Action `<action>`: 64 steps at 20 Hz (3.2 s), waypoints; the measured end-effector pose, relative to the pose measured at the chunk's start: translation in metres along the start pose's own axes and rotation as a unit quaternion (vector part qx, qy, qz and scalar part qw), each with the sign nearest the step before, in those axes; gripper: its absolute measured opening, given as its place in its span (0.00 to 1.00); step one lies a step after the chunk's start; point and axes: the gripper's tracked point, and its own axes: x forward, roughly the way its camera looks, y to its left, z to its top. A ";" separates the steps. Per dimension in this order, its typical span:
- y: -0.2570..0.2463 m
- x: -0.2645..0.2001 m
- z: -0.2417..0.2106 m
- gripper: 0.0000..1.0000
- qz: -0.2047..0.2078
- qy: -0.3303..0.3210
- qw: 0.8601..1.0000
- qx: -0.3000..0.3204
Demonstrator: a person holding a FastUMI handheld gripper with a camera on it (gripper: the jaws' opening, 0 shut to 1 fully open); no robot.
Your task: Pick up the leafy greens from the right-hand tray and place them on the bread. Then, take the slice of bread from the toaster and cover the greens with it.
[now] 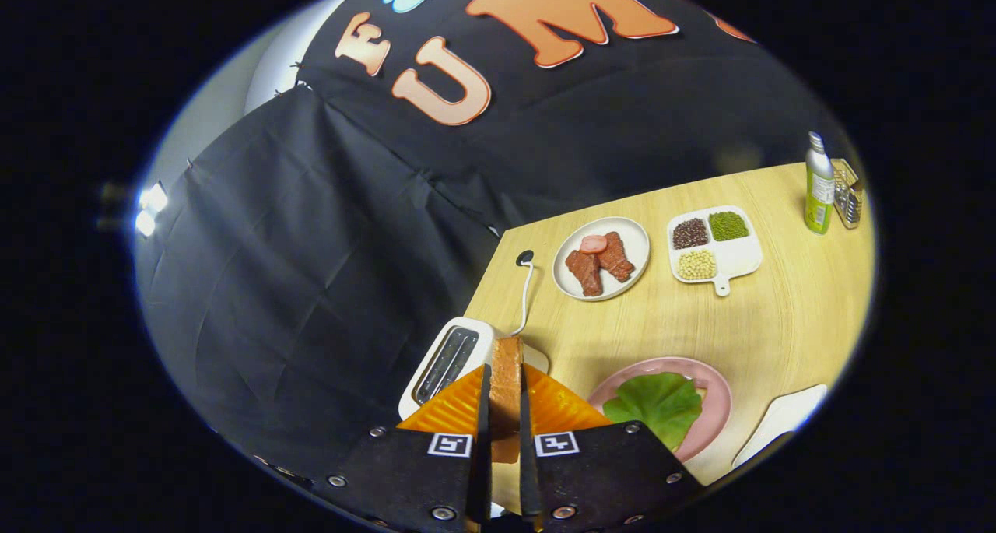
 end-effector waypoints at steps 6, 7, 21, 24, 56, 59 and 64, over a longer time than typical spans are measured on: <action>-0.042 -0.012 -0.012 0.15 0.000 0.000 0.999 0.034; -0.047 -0.013 -0.014 0.15 0.002 -0.001 0.999 0.038; -0.108 -0.016 -0.052 0.15 0.016 0.013 0.993 0.114; -0.112 -0.007 -0.059 0.15 0.034 0.013 0.990 0.137; -0.147 -0.052 -0.003 0.73 -0.148 -0.205 0.963 -0.090; -0.117 -0.082 0.027 0.81 -0.168 -0.278 0.934 -0.150; -0.088 -0.114 0.054 0.91 -0.193 -0.361 0.884 -0.224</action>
